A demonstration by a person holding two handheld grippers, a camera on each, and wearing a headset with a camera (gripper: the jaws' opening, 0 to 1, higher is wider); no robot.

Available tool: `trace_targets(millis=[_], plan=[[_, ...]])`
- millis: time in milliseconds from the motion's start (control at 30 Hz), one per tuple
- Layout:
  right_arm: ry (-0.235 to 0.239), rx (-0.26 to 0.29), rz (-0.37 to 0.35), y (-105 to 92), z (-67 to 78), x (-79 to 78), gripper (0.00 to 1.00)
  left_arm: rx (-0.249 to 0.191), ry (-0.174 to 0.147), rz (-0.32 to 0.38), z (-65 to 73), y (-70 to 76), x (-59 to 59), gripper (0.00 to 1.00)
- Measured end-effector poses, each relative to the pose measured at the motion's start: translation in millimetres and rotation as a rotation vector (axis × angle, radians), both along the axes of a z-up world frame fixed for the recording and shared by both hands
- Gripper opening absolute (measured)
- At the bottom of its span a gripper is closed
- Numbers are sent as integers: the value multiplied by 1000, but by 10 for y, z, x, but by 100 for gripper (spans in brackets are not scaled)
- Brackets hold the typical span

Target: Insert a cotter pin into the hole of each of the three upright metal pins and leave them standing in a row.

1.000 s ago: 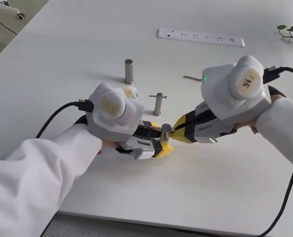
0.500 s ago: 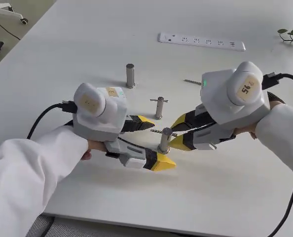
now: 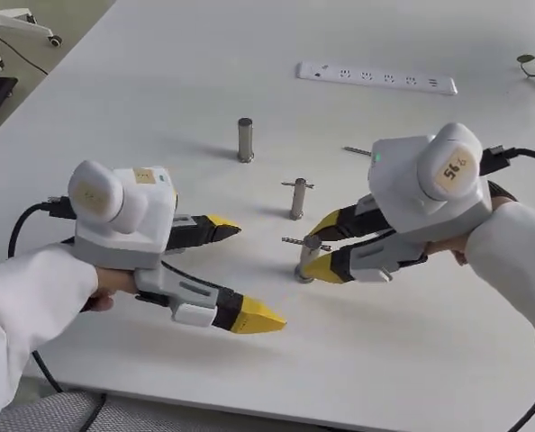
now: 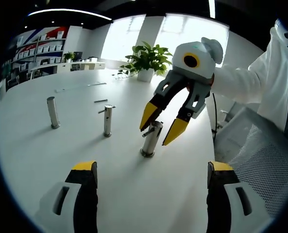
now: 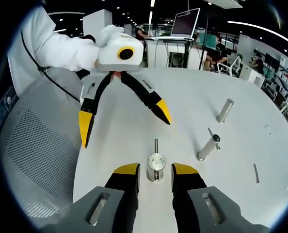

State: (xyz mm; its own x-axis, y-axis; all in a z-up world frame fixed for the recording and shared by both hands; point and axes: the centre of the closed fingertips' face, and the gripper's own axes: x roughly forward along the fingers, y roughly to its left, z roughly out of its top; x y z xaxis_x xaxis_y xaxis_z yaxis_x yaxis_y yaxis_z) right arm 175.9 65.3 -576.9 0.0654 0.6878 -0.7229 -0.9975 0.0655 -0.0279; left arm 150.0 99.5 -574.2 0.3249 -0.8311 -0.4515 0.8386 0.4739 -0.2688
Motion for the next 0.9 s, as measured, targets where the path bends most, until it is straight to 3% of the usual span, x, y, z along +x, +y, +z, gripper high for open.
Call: trace_targets(millis=[67,133,333,633,900], plan=[[7,10,-7,19,2,3,21,28,-24,-10,6,39,-12,95],[6,15,-9,35,-6,6,20,38,-24,-7,12,63,-25,95],[6,15,-11,60,-62,34,15,14,-33,-25,120,95,-109,99],[21,12,-7,75,-76,13,10,57,-51,-26,154,173,-142,99],[-2,12,27,38,-75,45,9,46,-47,-3,192,209,-118,99]])
